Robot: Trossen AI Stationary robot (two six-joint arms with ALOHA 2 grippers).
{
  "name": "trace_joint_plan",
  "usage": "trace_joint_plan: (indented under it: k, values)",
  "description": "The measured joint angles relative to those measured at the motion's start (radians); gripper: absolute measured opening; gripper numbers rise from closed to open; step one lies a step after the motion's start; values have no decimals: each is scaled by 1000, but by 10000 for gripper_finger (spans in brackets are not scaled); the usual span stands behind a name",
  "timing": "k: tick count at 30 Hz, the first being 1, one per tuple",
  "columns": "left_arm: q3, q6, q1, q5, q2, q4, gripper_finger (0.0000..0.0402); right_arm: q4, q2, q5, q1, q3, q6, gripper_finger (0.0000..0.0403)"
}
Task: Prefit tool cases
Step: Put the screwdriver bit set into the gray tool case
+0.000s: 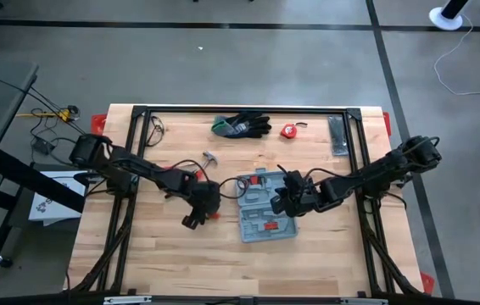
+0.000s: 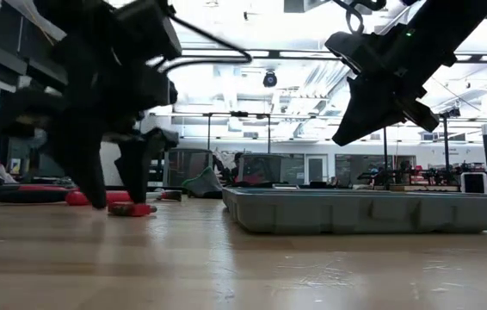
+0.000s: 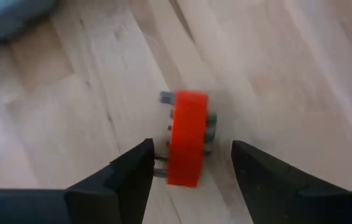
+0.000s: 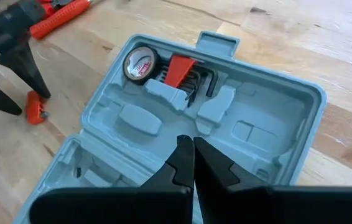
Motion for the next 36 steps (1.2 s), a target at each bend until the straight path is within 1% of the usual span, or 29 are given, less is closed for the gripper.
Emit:
trace_joint_plan:
  k: [5, 13, 18, 20, 28, 32, 36]
  values:
    - [2, -42, 2, 6, 33, 31, 209, 0, 0, -1, -5, 0, 0, 0]
    - [2, -105, 8, -11, 30, 43, 209, 1, 0, -4, -6, 0, 0, 0]
    - [2, -115, 8, -16, 30, 44, 205, 1, 0, -2, -12, 0, -1, 0]
    - [2, -116, 9, -16, 30, 44, 193, 1, 0, 0, -13, 0, -2, 0]
    - [4, -116, 14, -5, 41, 44, 121, 1, 0, 3, -13, 0, -3, 0]
    - [5, -125, 18, 9, 69, 40, 100, 1, 0, 3, -13, 0, -3, 0]
    - [5, -142, 18, 11, 77, 41, 90, 1, 0, 3, -13, 0, -3, 0]
